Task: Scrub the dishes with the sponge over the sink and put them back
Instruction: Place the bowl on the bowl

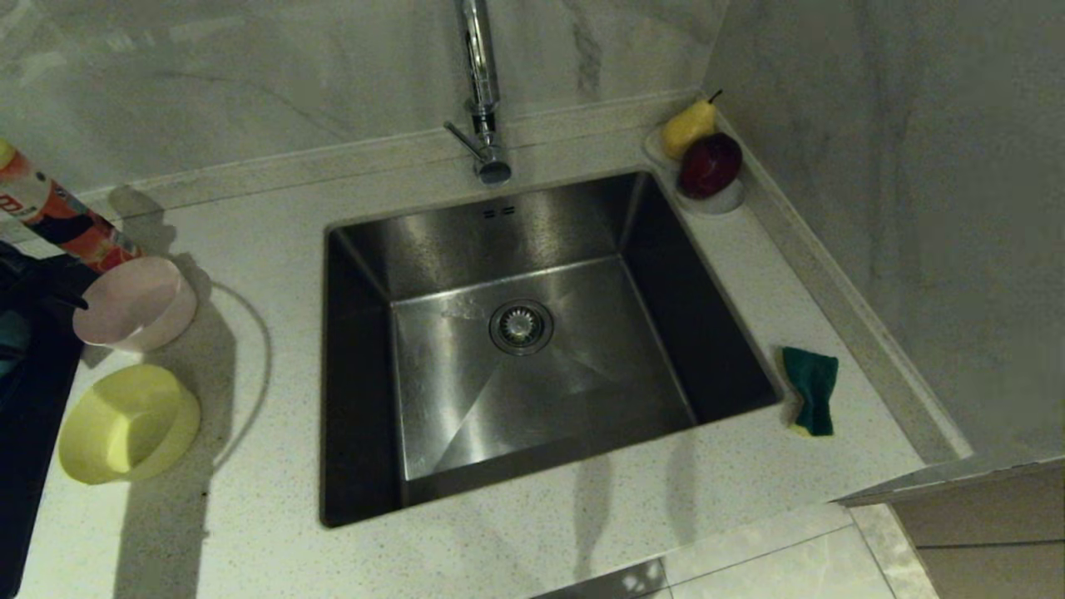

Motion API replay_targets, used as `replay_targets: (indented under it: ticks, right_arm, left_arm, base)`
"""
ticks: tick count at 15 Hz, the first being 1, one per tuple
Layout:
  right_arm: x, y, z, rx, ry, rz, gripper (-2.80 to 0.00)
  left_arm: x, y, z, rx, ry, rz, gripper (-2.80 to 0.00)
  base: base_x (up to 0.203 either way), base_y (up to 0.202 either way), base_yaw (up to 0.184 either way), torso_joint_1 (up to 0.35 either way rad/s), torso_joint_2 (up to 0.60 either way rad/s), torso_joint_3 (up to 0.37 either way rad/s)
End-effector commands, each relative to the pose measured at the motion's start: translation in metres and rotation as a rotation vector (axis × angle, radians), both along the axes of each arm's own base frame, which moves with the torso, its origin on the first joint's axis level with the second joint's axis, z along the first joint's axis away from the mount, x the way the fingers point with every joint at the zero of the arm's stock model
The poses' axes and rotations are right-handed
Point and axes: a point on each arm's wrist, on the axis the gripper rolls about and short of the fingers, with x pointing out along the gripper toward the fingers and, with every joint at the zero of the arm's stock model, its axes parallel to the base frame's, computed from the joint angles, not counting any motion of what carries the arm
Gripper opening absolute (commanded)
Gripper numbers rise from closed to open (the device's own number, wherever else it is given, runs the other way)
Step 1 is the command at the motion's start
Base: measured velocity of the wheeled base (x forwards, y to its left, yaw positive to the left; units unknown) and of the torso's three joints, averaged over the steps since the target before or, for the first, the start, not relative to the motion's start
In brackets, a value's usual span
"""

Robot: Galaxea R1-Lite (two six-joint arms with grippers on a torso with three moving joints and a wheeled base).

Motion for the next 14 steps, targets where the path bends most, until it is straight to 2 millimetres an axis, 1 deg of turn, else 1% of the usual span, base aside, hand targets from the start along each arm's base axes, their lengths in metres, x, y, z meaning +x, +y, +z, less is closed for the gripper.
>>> replay_targets:
  ticks: [1,3,5,9,14]
  right_arm:
    - [0.000,0.000,0.000,0.000,0.000,0.000,-2.80]
    - [0.000,0.000,0.000,0.000,0.000,0.000,-2.80]
    - [0.000,0.000,0.000,0.000,0.001,0.000,-2.80]
    - [0.000,0.000,0.000,0.000,0.001,0.000,-2.80]
    - [0.000,0.000,0.000,0.000,0.001,0.000,-2.80]
  left_arm:
    - [0.007,0.014,-0.017,-0.050,0.034,0.025,0.00]
    - [0.010,0.019,-0.026,-0.092,0.038,0.025,0.00]
    - [0.012,0.019,-0.028,-0.128,0.028,0.012,0.00]
    - [0.014,0.021,-0.030,-0.145,0.022,0.016,0.00]
    - [0.019,0.023,-0.038,-0.181,0.032,0.022,0.00]
  base:
    - [0.000,0.000,0.000,0.000,0.00,0.000]
    - [0.000,0.000,0.000,0.000,0.00,0.000]
    - [0.000,0.000,0.000,0.000,0.00,0.000]
    - [0.000,0.000,0.000,0.000,0.00,0.000]
    - [0.000,0.000,0.000,0.000,0.00,0.000]
